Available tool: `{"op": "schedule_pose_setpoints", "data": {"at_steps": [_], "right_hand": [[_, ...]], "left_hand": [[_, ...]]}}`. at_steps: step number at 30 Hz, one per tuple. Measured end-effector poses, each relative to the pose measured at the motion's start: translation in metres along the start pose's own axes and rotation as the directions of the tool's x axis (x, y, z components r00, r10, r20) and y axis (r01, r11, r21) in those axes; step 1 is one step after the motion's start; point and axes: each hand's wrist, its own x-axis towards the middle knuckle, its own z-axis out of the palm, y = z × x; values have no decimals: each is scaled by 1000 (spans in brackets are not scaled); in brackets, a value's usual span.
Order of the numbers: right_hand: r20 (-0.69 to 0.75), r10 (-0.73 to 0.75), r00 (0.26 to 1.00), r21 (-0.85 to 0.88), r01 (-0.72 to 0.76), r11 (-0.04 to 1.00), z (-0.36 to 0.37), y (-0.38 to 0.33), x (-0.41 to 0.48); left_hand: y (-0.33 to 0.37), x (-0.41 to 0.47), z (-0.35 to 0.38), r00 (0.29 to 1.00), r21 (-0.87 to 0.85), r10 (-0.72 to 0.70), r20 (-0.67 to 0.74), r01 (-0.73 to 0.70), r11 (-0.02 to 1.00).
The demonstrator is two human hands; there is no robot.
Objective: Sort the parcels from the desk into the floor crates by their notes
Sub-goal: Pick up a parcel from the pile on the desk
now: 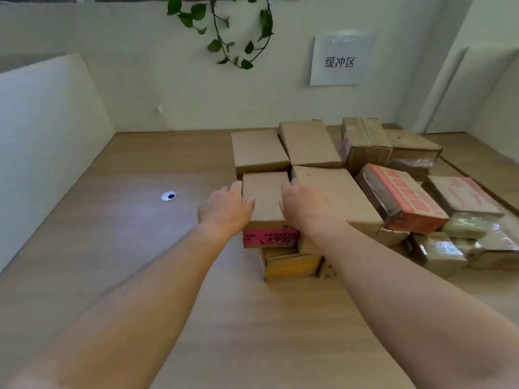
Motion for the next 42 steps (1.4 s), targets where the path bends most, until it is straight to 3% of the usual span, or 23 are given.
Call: {"op": "schedule_pose_setpoints", "data": {"at_steps": [4,10,14,19,24,29,33,36,42], "right_hand": [[122,87,989,-73,-79,994,5,-8,14],[221,163,962,-208,-116,971,8,-21,21],[268,278,923,-22,-282,959,15,-24,27],[398,413,819,261,-533,805,17,-29,32],[585,289,757,490,-615,618,11,-26,19],[540,170,824,588,-514,624,1,-33,-3],[560,80,824,700,-523,487,-15,-37,-25],[629,-5,777,710,-572,412,-25,-39,-44],[638,-75,767,711,-549,439,-29,-50,-75]], "left_hand": [[-8,19,13,994,-48,2,108,3,999],[-16,38,29,961,-234,-48,274,115,965],[-21,40,33,930,-476,-66,362,245,845],[-33,34,27,901,-609,-128,414,378,697],[-43,3,17,891,-662,-147,429,421,621],[-42,-37,3,885,-763,-231,404,466,448],[-40,-66,-7,864,-826,-340,371,474,305],[-39,-94,-13,824,-835,-435,362,494,241],[-38,-145,-24,746,-816,-559,363,544,196]]}}
